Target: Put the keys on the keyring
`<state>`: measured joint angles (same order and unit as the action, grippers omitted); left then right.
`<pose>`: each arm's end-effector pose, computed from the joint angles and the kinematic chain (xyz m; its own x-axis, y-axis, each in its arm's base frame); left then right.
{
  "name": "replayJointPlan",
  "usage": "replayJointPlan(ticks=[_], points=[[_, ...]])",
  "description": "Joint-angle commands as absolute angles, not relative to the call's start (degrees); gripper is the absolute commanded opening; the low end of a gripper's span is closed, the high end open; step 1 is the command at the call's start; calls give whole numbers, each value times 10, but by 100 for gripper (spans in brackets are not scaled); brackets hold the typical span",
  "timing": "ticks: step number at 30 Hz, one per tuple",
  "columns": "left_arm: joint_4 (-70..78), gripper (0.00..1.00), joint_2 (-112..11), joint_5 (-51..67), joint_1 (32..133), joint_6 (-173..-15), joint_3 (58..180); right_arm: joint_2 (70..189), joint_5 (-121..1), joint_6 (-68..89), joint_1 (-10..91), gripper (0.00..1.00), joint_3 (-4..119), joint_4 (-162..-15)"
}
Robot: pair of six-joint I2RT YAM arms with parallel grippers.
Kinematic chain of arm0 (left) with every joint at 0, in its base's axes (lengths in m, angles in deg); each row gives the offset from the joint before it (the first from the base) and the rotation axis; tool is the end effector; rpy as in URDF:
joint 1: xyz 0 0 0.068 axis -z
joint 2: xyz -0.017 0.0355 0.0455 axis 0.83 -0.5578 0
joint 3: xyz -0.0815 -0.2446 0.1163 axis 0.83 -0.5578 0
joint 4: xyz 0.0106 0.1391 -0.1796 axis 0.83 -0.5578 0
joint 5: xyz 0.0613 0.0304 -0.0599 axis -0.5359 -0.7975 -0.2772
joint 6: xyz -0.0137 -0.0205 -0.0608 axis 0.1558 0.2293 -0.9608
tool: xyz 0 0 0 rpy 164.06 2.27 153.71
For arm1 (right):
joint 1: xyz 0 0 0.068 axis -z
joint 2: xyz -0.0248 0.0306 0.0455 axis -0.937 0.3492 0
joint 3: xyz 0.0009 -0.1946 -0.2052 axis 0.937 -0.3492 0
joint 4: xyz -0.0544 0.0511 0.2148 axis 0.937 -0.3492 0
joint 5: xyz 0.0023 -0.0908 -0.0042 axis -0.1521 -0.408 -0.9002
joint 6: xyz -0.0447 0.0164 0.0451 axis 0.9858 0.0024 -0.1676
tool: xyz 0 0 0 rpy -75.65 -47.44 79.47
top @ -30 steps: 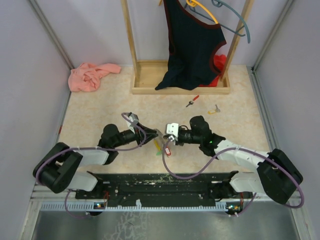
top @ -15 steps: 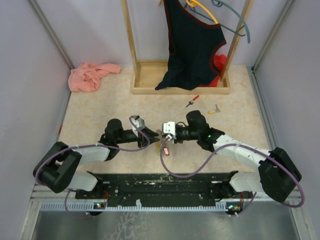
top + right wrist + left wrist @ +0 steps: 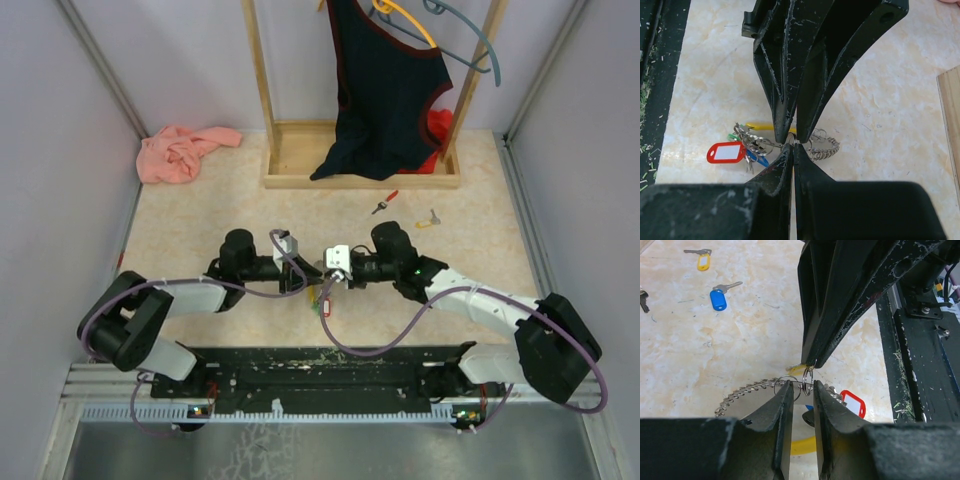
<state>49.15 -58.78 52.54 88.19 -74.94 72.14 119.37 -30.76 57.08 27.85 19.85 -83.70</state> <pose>0.1930 -0.1694 0.2187 -0.0444 0.1166 -0.9922 0.9956 0.0867 -0.0343 0.1575 0.1817 0.2527 0.3075 -0.4097 -0.8588 -0.9430 -0.0104 -0.3326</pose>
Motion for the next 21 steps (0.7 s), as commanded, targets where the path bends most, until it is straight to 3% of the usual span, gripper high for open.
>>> replayJointPlan(ticks=[1,8,12,21], points=[[474,27,-597,560,880,-736,742,1193,-286,577,283,0,237,-806],[468,18,-604,573,881,-742,754,1190,-286,577,282,0,238,-810],[462,2,-605,571,881,-744,756,1185,-288,573,283,0,236,-812],[492,1,-559,471,880,-800,722,1133,-344,522,283,0,156,-735]])
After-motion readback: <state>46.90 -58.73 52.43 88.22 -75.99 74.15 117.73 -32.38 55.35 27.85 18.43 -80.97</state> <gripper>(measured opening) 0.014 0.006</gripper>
